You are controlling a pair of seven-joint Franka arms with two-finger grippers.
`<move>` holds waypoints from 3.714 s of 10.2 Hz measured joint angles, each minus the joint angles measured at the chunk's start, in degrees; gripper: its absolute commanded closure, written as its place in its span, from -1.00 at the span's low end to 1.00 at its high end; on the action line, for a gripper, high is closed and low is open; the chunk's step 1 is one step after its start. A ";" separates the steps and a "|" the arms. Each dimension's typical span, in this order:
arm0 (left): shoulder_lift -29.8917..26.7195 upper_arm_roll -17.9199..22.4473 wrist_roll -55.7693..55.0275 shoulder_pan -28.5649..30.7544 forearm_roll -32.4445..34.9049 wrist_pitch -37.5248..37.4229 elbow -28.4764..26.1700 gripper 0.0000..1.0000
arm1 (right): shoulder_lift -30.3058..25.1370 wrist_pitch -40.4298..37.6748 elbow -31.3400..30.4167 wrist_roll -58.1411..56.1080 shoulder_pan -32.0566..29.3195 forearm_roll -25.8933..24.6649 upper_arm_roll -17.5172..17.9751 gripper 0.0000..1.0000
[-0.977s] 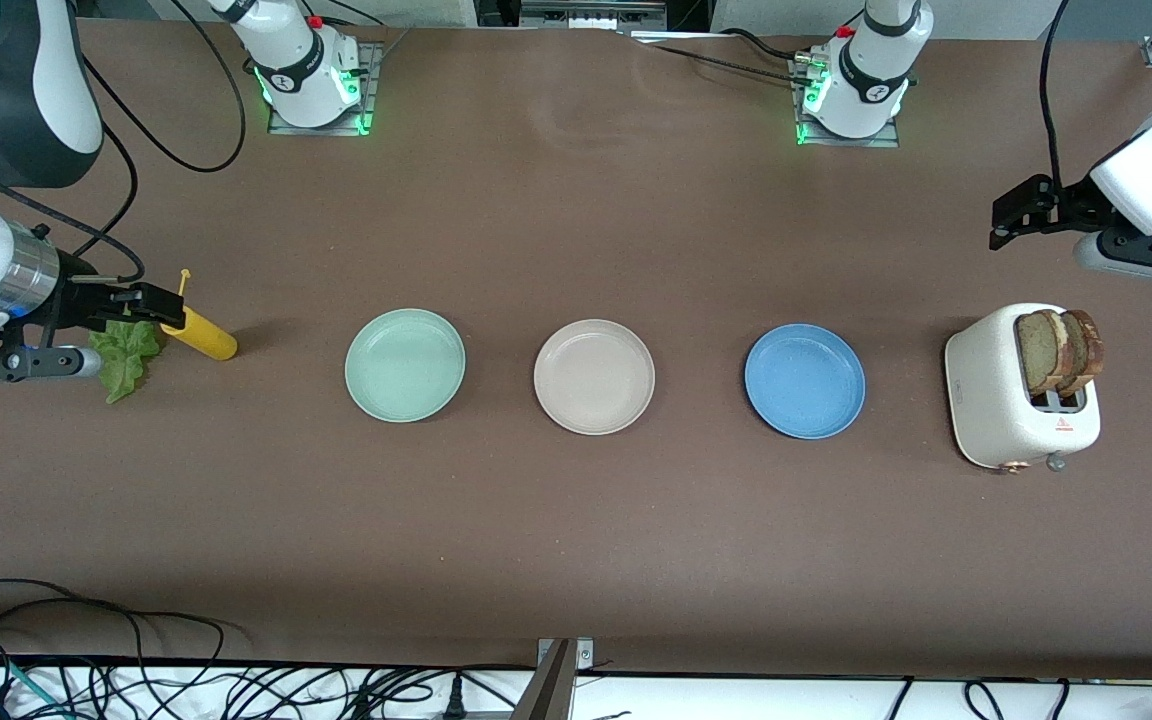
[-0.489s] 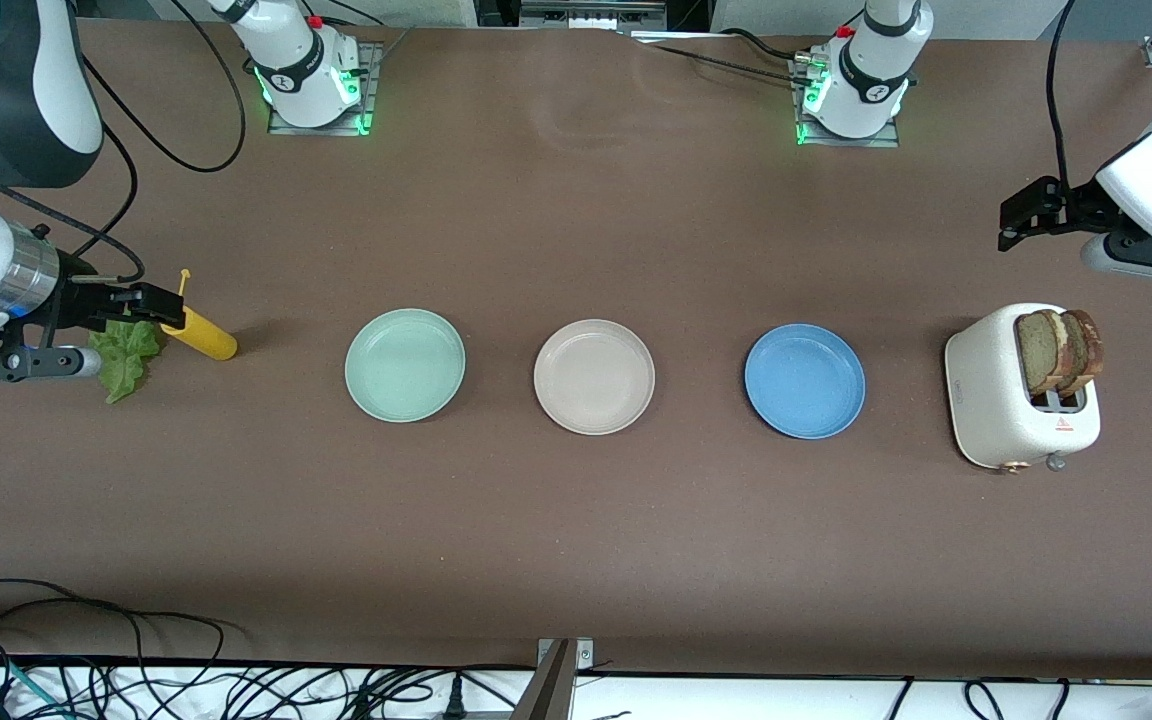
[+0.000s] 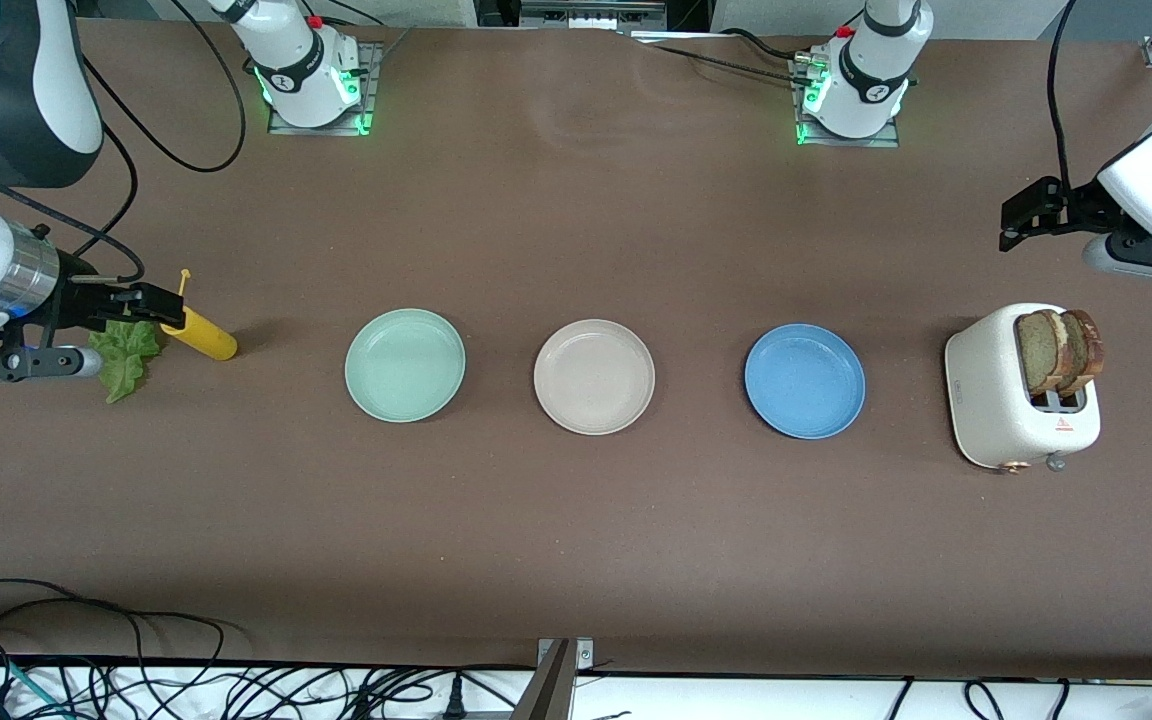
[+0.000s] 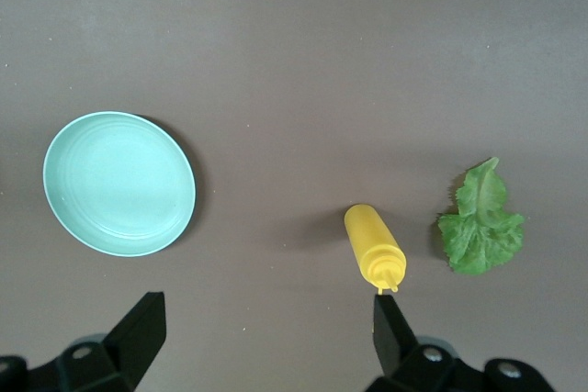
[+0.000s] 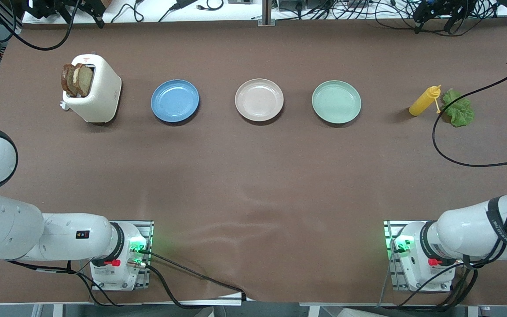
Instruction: Make sandwich on beige plate with both arms
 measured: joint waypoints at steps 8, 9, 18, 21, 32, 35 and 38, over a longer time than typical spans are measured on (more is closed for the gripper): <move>0.00 0.06 0.04 2.58 0.05 -0.02 0.00 -1.00 | 0.01 0.00 0.00 0.00 -0.01 0.00 -0.01 -1.00; 0.00 0.05 0.04 2.58 0.05 -0.02 0.00 -1.00 | 0.01 0.00 0.00 0.00 -0.01 0.00 -0.01 -1.00; 7.94 0.25 3.82 9.44 0.82 3.60 -0.29 -1.00 | 0.04 0.00 0.00 0.00 -0.03 0.00 -0.04 -1.00; 10.76 0.25 7.24 12.02 4.18 14.44 -5.25 -1.00 | 0.05 0.01 0.01 0.00 -0.03 0.00 -0.03 -1.00; 10.40 0.12 5.61 13.70 3.89 27.07 -20.74 0.17 | 0.05 0.01 0.01 0.00 -0.05 0.00 -0.04 -1.00; 10.42 0.12 5.53 14.90 3.89 27.16 -21.10 1.00 | 0.05 0.01 0.01 0.00 -0.06 0.00 -0.04 -1.00; 10.15 0.17 5.55 15.41 3.89 27.31 -20.80 1.00 | 0.05 0.01 0.01 0.00 -0.09 0.00 -0.04 -1.00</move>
